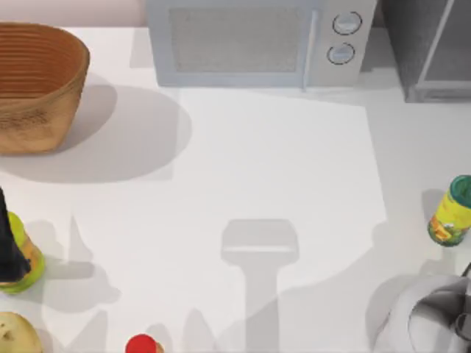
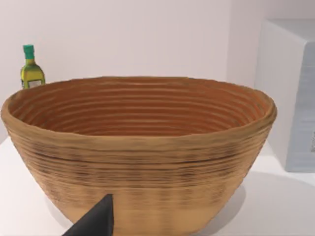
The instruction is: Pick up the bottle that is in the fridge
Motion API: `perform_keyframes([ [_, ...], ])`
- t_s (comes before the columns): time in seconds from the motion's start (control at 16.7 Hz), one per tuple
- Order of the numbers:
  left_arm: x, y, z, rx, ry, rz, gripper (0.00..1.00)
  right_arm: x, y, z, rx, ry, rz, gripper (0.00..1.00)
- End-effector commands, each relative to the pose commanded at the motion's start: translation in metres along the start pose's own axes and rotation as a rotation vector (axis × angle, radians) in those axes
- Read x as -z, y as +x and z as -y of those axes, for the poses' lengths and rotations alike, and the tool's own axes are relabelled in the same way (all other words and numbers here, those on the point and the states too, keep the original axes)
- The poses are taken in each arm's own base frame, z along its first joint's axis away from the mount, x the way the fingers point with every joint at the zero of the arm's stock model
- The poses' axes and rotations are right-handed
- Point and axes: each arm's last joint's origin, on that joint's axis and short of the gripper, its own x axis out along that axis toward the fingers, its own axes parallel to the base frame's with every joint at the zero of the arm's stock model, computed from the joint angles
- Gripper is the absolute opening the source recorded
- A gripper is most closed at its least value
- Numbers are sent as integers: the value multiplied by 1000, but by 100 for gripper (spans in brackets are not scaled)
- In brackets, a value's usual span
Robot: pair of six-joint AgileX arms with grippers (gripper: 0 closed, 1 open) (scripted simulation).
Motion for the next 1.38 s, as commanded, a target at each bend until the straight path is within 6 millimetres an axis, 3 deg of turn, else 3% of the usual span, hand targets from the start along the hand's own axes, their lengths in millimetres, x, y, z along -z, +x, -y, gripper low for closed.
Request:
perform_keyframes([
  [0.24,0,0,0,0,0,0,100,0,0,0,0,0,0,2],
  [0.3,0,0,0,0,0,0,100,0,0,0,0,0,0,0],
  [0.84,0,0,0,0,0,0,100,-1,0,2,3,1,1,0],
  [1.26,0,0,0,0,0,0,100,-46,-1,2,3,2,-2,0],
  [1.38,0,0,0,0,0,0,100,-50,-1,2,3,1,1,0],
])
